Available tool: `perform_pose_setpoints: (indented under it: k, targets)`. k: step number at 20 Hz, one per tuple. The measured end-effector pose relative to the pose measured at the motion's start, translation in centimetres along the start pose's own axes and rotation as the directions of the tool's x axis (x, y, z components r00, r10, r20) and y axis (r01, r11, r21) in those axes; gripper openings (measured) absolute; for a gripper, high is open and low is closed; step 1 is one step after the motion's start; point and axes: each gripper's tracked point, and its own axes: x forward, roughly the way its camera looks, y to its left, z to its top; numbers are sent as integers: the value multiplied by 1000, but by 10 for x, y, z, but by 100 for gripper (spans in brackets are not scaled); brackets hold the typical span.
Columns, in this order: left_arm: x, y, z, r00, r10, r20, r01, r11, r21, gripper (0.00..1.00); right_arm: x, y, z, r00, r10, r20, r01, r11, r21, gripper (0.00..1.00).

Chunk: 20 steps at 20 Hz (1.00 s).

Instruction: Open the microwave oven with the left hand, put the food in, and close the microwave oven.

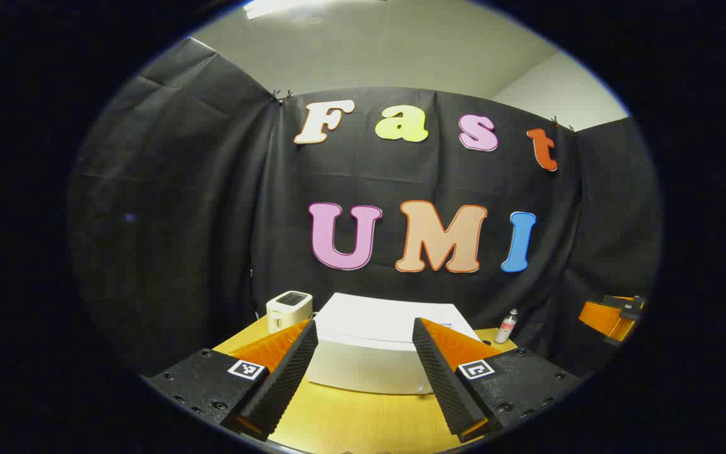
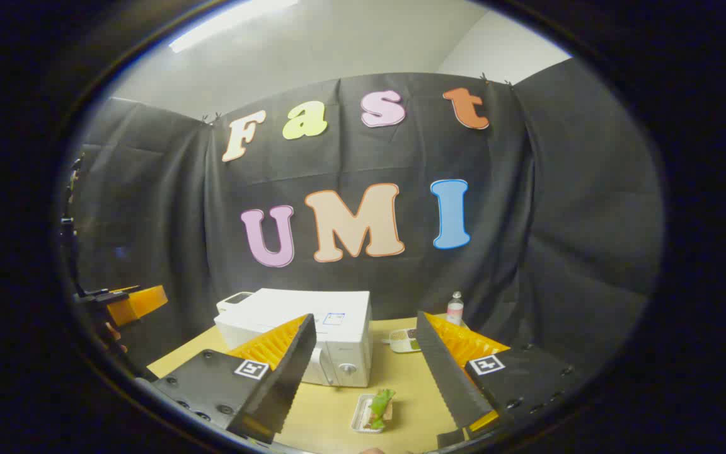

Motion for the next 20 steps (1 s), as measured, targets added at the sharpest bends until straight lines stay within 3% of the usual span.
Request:
perform_pose_setpoints:
  k: [1, 2, 3, 4, 14, 20]
  targets:
    - [2, -1, -2, 1000, -11, -3, 11, 1000, 4, 95, 0, 2, 1, 1000, -5, 4, 5, 1000, -5, 92]
    - [4, -1, -2, 1000, -18, -6, 18, 1000, 8, 95, 0, 3, 1, 1000, -10, 5, 10, 1000, -10, 99]
    - [7, 0, -3, 1000, -22, -7, 22, 1000, 13, 96, 1, 4, 2, 1000, -15, 7, 15, 1000, -13, 99]
    - [8, 2, -3, 1000, -22, -8, 22, 1000, 16, 95, 2, 5, 1, 1000, -17, 5, 17, 1000, -13, 92]
    - [27, 24, -10, 1000, -4, -18, 4, 1000, 12, 96, 15, 15, 16, 999, -39, 29, 40, 999, -34, 92]
    - [35, 18, -33, 995, -78, -56, 79, 997, 18, 96, 13, 22, 14, 996, -86, 33, 87, 995, -37, 92]
